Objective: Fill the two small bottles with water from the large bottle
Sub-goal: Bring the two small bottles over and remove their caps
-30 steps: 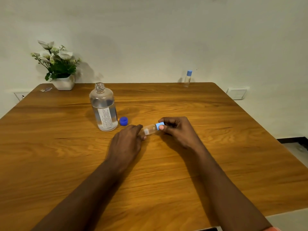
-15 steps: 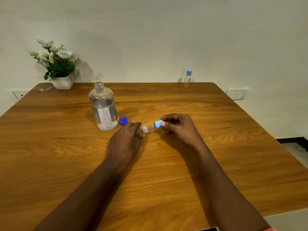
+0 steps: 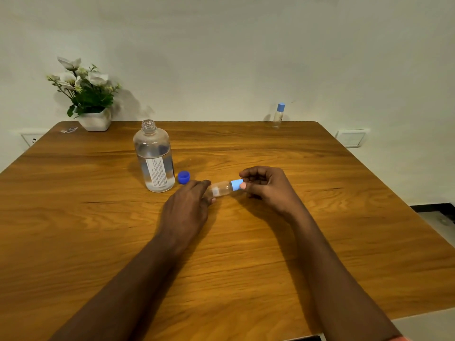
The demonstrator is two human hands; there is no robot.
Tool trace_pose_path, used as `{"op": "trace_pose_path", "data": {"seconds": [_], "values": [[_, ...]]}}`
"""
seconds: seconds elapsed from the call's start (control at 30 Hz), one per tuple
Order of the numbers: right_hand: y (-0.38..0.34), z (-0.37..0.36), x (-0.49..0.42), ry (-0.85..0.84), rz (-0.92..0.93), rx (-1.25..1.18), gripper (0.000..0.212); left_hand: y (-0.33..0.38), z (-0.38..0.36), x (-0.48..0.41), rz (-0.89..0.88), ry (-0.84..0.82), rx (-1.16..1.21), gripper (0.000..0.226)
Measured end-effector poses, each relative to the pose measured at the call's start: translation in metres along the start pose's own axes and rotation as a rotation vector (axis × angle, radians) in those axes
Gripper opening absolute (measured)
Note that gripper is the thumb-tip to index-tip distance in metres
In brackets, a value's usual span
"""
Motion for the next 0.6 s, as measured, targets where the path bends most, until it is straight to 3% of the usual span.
{"op": "trace_pose_path", "data": {"seconds": [0.07, 0.17, 0.27, 0.33, 0.6], "values": [[-0.0021, -0.0014, 0.0011, -0.023, 0.003, 0.0, 0.031, 0.0002, -0.0008, 0.0, -0.002, -0.008, -0.002, 0.046], [-0.0038, -0.0002, 0.0034, 0.007, -0.03, 0.005, 0.006, 0.0008, -0.0016, 0.0001, -0.005, -0.022, 0.005, 0.046], [-0.0027, -0.0005, 0.003, 0.031, -0.04, 0.125, 0.037, 0.0005, -0.0018, 0.0001, -0.012, -0.018, 0.007, 0.045], [-0.0044, -0.0028, 0.0034, 0.007, -0.031, 0.157, 0.041, 0.0005, -0.0021, 0.0001, -0.016, -0.016, 0.0, 0.045], [-0.0009, -0.0014, 0.002, -0.049, -0.014, 0.054, 0.012, 0.0013, -0.0007, 0.0016, -0.028, 0.0, 0.01, 0.042]]}}
Point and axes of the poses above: each hand's wrist, its own x-axis away from the middle knuckle, its own z-axis out of the back of the hand, y = z × x, the point moved 8 cm from there along -x, towards the middle knuckle, and after that the axes turned 10 degrees about x, right-handed, at the moved point
